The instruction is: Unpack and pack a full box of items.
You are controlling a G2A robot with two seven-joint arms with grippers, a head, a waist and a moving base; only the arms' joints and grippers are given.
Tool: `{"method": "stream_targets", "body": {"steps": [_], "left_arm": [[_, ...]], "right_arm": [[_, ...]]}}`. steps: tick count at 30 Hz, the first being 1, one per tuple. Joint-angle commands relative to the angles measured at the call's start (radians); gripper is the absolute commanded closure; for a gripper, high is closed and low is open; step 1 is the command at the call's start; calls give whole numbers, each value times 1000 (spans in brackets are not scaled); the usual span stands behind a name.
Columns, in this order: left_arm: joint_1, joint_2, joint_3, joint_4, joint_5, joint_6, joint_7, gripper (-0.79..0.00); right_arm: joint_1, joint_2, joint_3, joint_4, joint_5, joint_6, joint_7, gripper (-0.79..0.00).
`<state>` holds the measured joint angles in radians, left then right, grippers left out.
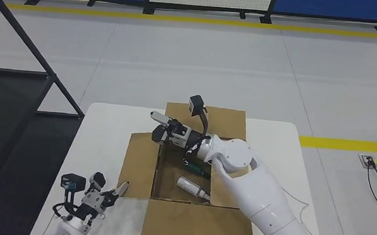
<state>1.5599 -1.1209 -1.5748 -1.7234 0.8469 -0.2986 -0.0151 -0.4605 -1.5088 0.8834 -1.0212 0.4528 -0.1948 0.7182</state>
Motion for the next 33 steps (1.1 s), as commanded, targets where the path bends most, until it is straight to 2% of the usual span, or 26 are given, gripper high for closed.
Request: {"method": "stream_targets", "body": {"steps": [1,7,16,24,29,33], "left_arm": [[0,0,-8,1,-1,5,1,-785],[23,1,-58,-34,-38,-13,43,-785],[106,1,-173,-151,-69,-35,143,-785],[170,-2,-241,-243,-97,-82,188,-785],[195,-1,-275,-313,-31,-119,198,-785],[179,2,-277,-387,38,-142,162,-785]], "right_arm": [[-2,0,5,-2,-3,2,5,-785],[-6,4,24,-13,-24,4,30,-785],[-33,19,74,-47,-49,3,62,-785],[-75,41,138,-101,-96,8,70,-785],[-126,65,200,-165,-135,28,80,-785],[-181,85,258,-230,-166,43,78,-785]]}}
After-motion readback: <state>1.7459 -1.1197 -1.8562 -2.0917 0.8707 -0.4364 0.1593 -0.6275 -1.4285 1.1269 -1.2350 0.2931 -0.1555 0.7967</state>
